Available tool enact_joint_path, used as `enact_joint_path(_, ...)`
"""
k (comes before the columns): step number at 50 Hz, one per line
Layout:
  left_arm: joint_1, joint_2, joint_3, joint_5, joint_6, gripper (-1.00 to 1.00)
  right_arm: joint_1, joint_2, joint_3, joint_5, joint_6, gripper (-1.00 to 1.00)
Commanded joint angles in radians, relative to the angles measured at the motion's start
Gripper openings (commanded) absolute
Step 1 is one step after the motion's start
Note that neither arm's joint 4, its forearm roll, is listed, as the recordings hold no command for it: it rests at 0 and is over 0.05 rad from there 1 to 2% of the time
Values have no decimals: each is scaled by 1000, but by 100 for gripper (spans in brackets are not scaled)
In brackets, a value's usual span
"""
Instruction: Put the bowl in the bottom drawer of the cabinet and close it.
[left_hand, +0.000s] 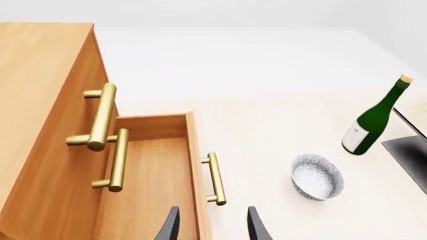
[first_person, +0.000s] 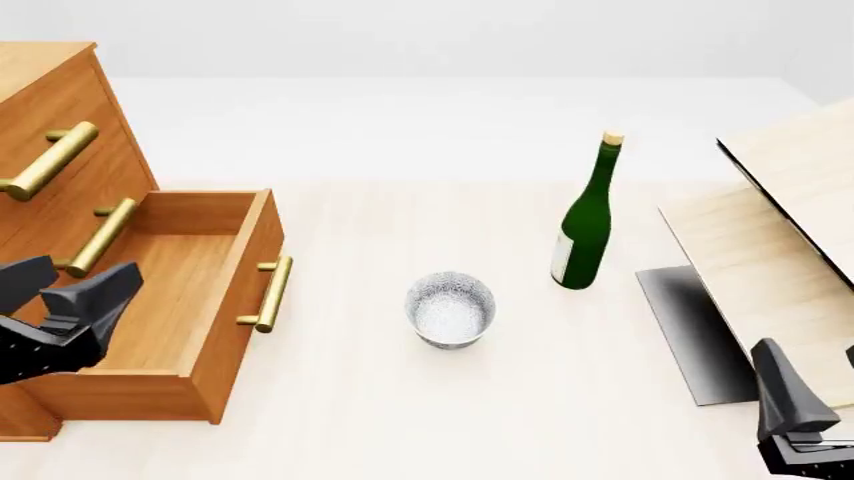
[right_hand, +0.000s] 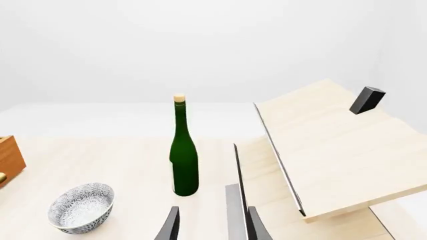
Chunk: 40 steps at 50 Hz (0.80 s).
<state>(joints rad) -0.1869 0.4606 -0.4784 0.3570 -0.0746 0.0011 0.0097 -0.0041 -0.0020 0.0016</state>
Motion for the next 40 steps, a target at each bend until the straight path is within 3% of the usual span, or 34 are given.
enact_joint_path(1,17,114,-29,8,-28,100,0,0,0,0,0,100)
enact_joint_path(28,-26,246,-81,36,-98,100,0,0,0,0,0,100)
enact_joint_path(40,-3,297,-70,13,-107,100,0,0,0,0,0,100)
